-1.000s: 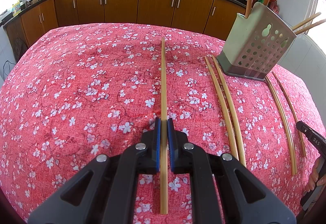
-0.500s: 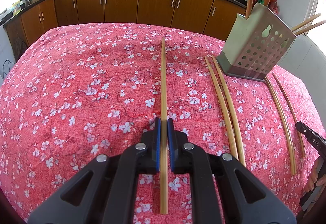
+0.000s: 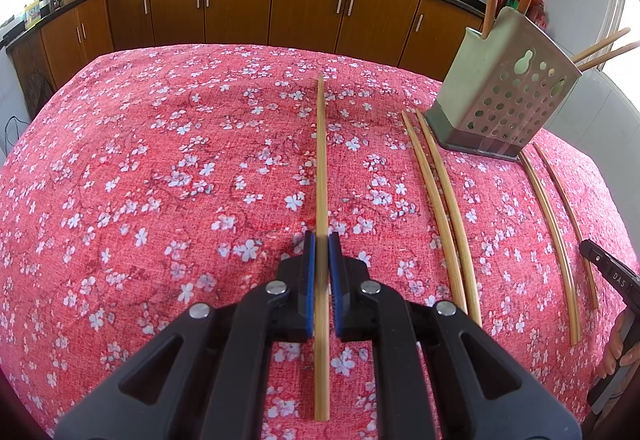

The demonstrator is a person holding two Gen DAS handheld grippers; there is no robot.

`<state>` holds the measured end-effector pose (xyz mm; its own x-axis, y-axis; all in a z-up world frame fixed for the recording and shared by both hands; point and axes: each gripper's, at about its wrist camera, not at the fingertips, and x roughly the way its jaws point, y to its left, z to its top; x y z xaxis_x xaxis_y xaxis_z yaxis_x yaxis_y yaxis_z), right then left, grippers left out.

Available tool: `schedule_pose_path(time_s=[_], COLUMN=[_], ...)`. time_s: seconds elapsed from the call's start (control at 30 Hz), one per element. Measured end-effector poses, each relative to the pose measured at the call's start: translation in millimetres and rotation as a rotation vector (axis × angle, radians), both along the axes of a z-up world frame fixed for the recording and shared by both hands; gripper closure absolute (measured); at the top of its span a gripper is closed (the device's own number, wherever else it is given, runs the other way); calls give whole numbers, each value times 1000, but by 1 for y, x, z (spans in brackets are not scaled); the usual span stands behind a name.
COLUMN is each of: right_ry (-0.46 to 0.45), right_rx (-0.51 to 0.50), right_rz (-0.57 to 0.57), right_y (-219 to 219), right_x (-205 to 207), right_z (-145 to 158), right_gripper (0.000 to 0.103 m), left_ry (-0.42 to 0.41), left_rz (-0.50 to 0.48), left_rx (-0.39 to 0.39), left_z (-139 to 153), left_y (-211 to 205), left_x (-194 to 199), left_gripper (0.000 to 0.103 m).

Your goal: Organize utensils

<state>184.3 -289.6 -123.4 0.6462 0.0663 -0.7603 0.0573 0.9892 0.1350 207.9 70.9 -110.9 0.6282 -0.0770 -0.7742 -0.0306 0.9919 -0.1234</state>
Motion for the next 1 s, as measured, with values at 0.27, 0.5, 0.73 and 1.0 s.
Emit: schedule_pose_path(time_s=[0.27,0.5,0.73,1.0], right_ry=[0,0,0,0], right_rx=[1,1,1,-17], right_rz=[0,0,0,20], right_y=[0,0,0,2], right_x=[0,0,0,-10], right_z=[0,0,0,1], right_gripper=[94,94,94,94], left_ry=[0,-1,-1,2], left_rz=[0,-1,-2,-17], left_rx=[-2,-3,-5,40], left_z=[0,0,0,2], left_y=[-1,0,-1,-4], left_x=[0,0,-1,-13], left_gripper=[92,92,92,92])
